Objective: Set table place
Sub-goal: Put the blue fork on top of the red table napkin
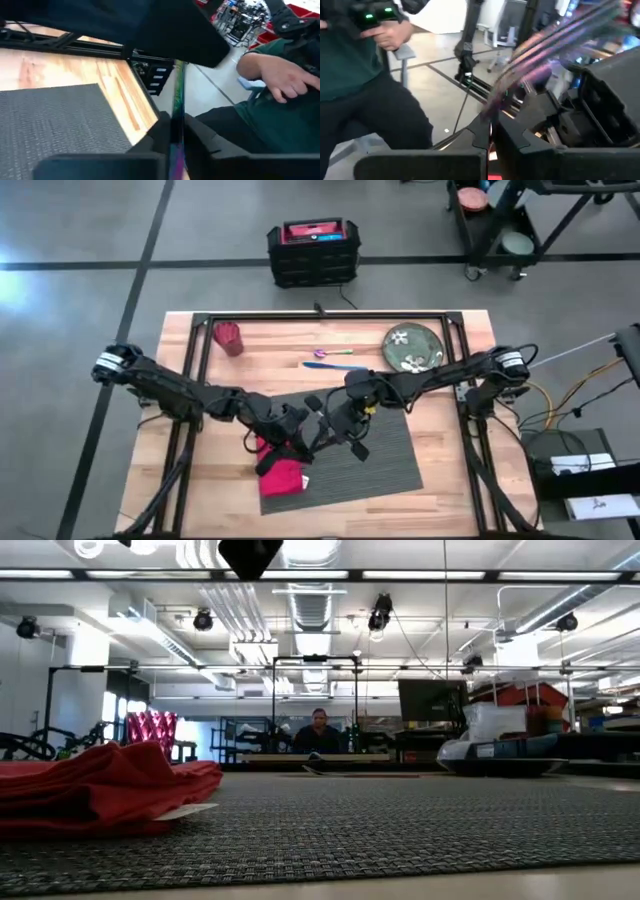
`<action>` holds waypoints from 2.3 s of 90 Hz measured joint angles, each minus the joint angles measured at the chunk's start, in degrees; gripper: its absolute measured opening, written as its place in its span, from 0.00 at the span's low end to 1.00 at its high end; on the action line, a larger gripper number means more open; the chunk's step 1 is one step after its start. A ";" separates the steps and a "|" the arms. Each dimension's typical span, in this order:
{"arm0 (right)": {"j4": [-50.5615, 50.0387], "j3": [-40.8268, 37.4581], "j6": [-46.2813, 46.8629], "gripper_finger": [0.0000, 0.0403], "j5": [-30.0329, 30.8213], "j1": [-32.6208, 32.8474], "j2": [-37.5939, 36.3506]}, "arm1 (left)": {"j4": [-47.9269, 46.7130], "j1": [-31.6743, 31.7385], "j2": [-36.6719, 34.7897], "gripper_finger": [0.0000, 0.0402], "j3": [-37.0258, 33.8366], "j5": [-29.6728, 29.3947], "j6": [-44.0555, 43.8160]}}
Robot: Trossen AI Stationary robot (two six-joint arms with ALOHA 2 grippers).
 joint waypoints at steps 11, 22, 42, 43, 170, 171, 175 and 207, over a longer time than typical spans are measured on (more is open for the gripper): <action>-3.50 0.00 2.50 0.03 2.08 -0.26 -1.47 | -1.00 -0.08 -0.20 0.01 0.00 -1.62 -0.07; -10.98 0.00 4.35 0.10 5.75 -0.37 -4.84 | -3.99 -0.08 -0.82 0.00 0.00 -3.38 -0.28; -35.43 0.00 9.26 0.24 9.57 -0.46 -15.14 | -13.86 -0.65 -4.96 0.00 0.00 -11.74 -3.91; -36.84 0.00 9.68 0.25 9.58 -0.46 -15.69 | -14.68 -0.76 -5.22 0.00 0.00 -12.44 -4.25; -48.27 -26.48 31.29 0.07 43.61 7.94 -23.86 | -68.29 -17.40 19.78 0.00 17.81 -13.06 -102.07; -48.26 -26.51 31.29 0.08 43.61 7.95 -23.86 | -68.31 -17.21 20.04 0.00 17.89 -12.84 -102.18; -48.25 -26.70 31.17 0.08 43.61 7.95 -23.86 | -68.67 -16.40 21.00 0.00 18.29 -12.32 -102.35; -48.35 -28.74 31.44 0.12 43.38 8.73 -23.84 | -64.69 -12.41 25.64 0.00 19.12 -12.10 -101.17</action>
